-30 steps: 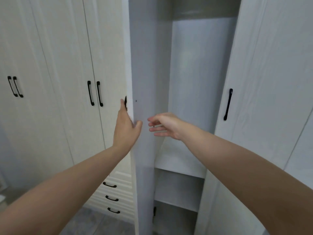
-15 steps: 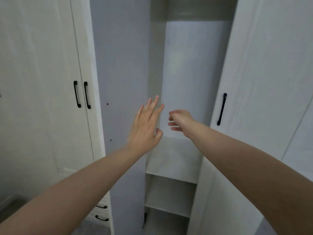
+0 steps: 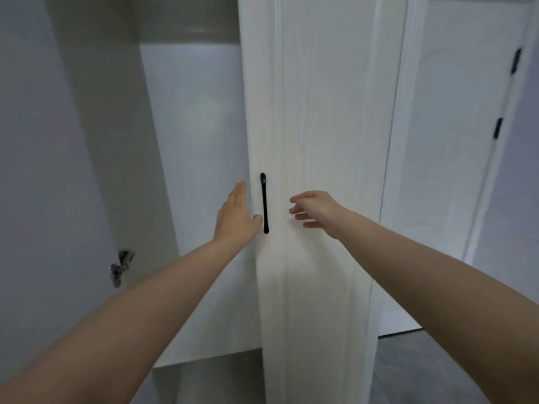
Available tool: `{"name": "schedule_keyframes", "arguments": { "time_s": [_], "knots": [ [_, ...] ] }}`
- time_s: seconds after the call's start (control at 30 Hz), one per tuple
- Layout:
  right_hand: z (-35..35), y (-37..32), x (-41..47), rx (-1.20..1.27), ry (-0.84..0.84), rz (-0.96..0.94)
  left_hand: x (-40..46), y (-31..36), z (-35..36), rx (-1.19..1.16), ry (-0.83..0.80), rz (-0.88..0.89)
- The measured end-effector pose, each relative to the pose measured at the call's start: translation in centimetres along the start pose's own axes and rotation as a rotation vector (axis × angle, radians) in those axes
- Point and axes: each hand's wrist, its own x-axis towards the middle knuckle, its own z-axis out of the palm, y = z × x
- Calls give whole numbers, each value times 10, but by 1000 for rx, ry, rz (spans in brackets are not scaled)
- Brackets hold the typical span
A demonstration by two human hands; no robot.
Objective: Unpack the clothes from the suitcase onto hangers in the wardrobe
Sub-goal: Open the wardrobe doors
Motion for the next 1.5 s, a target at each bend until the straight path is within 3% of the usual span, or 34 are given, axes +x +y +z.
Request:
{"name": "schedule_keyframes", "arguments": {
  "time_s": [0.17, 0.43, 0.6, 0.83, 1.0, 1.13, 1.3, 1.5],
  "knots": [
    [-45, 24, 20, 37, 29, -18, 39, 20, 47, -162, 66, -162],
    [-67, 39, 35, 105, 55, -52, 74, 39, 67, -637, 357, -448],
    [-39, 37, 28, 56, 17, -62, 87, 21, 48, -687, 243, -625],
    [21, 15, 12, -121, -2, -178, 49, 24, 31, -742, 206, -514],
    [50, 16, -17, 77, 308, -353, 2, 38, 29, -910, 154, -426],
    [62, 32, -47, 30, 558, -502, -26, 54, 29, -997, 113, -397],
    [45, 44, -83, -82, 716, -542, -59, 75, 30, -1080, 62, -303],
    [-10, 64, -124, -181, 830, -530, -100, 121, 41, -1290, -159, -124]
  ]
}}
